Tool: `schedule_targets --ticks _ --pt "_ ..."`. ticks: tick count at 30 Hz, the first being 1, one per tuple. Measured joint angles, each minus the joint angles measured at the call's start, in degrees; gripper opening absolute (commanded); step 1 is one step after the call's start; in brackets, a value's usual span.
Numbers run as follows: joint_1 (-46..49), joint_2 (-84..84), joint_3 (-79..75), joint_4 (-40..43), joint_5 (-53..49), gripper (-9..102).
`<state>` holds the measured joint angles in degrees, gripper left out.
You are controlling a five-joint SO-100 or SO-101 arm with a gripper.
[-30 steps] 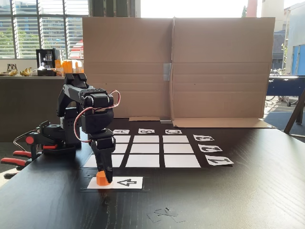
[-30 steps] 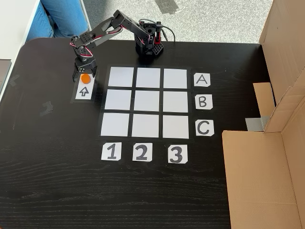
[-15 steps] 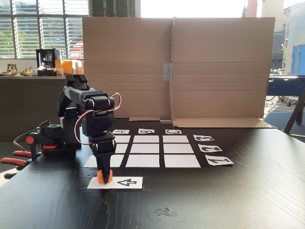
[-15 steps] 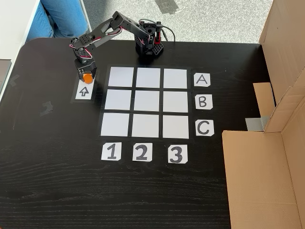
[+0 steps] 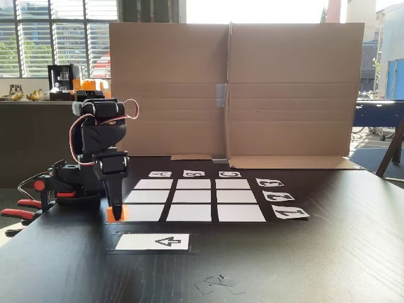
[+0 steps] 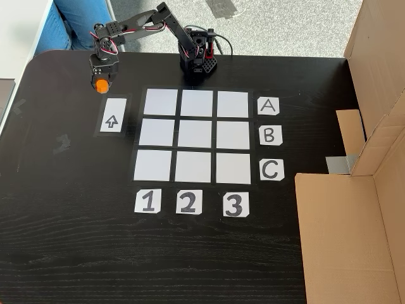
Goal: Pick up the round, orange token and place it in the grid on square A2.
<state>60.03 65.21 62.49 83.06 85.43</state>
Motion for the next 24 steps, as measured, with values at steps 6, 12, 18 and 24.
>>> schedule_targets --ticks 6,12,18,24 --pt "-0.2 8.4 6.4 -0.2 -9.2 -1" --pt "-0.9 17.3 11.8 -0.2 -18.0 -1" --pt "-4.1 26.7 17.6 -0.1 -32.4 -1" --pt "-7.2 35.2 24.1 0.4 -41.2 -1"
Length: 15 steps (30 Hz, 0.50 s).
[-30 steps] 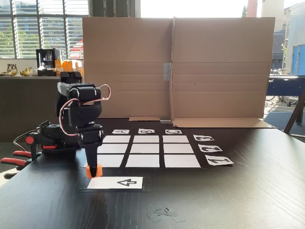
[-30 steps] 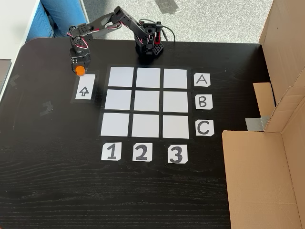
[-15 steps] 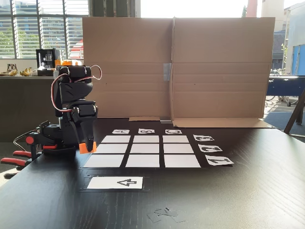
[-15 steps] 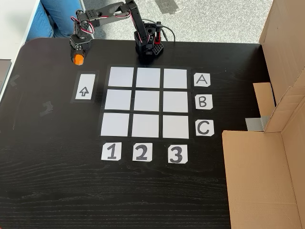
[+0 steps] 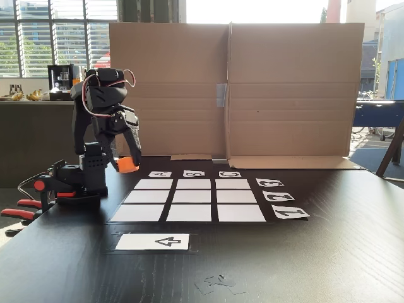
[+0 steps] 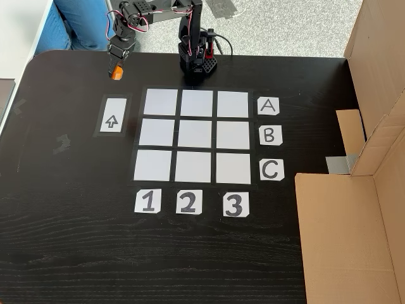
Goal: Pick up the round, orange token and place it in the grid on square A2.
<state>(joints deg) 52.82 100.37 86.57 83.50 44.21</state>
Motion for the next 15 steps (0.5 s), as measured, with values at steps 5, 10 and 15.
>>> schedule_targets --ticks 5,10,15 --pt "-1.6 4.4 3.6 2.5 -11.1 -1" --pt "-1.7 7.6 6.0 3.3 -21.4 -1" --pt "-2.4 11.3 8.9 3.3 -31.8 -1"
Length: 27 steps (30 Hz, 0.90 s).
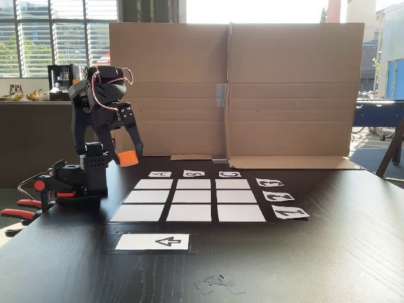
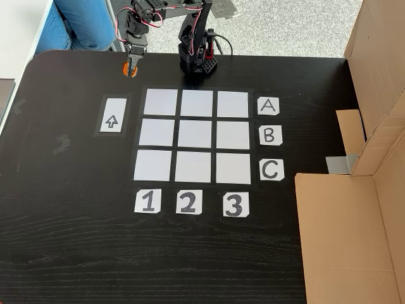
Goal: Pick up the round, orange token and place it in the grid on square A2.
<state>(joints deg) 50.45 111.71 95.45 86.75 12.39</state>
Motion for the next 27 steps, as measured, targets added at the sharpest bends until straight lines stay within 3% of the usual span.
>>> schedule_targets --ticks 8,27 --pt "-4.7 10.2 6.9 0.0 -9.6 -1" --pt "-26.5 22.3 22.6 0.0 -12.1 -1"
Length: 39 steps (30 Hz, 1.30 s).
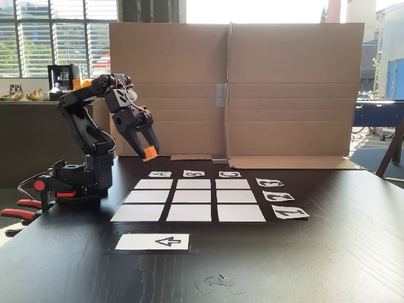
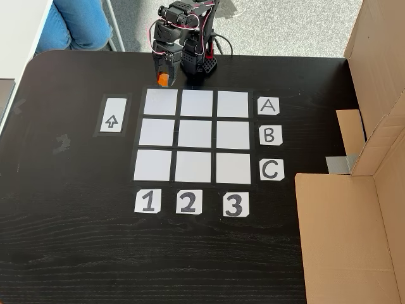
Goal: Pick up the round, orange token and place it in the grid on square A2.
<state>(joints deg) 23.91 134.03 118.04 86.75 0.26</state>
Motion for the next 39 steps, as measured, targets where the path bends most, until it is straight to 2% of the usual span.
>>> schedule_targets --ticks 12,39 --pt "-12.4 3.9 13.4 -2.7 -0.4 -1" --pt "-18.7 5.1 37.1 -22.1 -1.1 -1"
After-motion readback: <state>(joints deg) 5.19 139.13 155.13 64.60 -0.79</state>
